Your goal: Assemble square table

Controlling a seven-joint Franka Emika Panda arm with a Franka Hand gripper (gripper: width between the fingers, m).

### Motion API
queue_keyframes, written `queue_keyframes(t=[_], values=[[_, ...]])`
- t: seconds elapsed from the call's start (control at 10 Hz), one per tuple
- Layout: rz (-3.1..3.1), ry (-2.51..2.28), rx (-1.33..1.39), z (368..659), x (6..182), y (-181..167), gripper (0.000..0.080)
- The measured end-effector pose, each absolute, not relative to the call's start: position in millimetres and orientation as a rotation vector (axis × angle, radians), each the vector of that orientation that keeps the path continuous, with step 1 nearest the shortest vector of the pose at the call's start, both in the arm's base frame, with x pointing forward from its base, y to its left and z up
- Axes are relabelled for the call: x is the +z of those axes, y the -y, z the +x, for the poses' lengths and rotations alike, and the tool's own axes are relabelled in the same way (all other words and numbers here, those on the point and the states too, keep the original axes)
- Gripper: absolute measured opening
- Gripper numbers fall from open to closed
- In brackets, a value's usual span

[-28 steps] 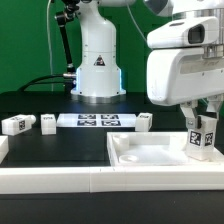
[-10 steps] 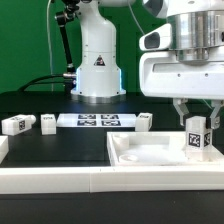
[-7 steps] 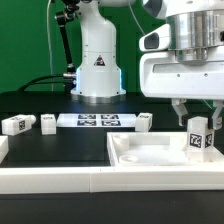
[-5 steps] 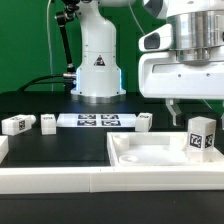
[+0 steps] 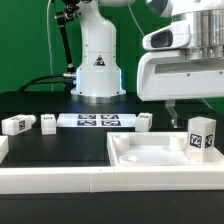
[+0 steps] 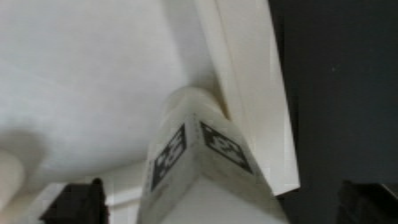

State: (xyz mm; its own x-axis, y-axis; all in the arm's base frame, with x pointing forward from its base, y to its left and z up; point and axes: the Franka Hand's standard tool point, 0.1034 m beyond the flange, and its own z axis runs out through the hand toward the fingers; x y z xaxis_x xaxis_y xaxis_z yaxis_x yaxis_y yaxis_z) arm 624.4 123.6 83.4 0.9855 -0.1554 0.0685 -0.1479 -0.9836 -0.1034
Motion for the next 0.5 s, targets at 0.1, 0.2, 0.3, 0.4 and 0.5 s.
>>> queue_keyframes(t=[0.1, 0.2, 0.3, 0.4, 0.5], values=[[-3.048, -0.086, -0.118, 625.0, 83.4, -122.7, 0.0649], [-3.054, 0.038, -0.118, 625.0, 83.5, -122.3, 0.0649], [-3.054, 0.162, -0.122, 624.8, 82.9, -122.3, 0.0649], [-3.05, 0.243, -0.124, 624.5, 82.6, -122.6, 0.0649], [-3.046, 0.31, -0.126, 624.1, 82.3, -122.6, 0.0649]])
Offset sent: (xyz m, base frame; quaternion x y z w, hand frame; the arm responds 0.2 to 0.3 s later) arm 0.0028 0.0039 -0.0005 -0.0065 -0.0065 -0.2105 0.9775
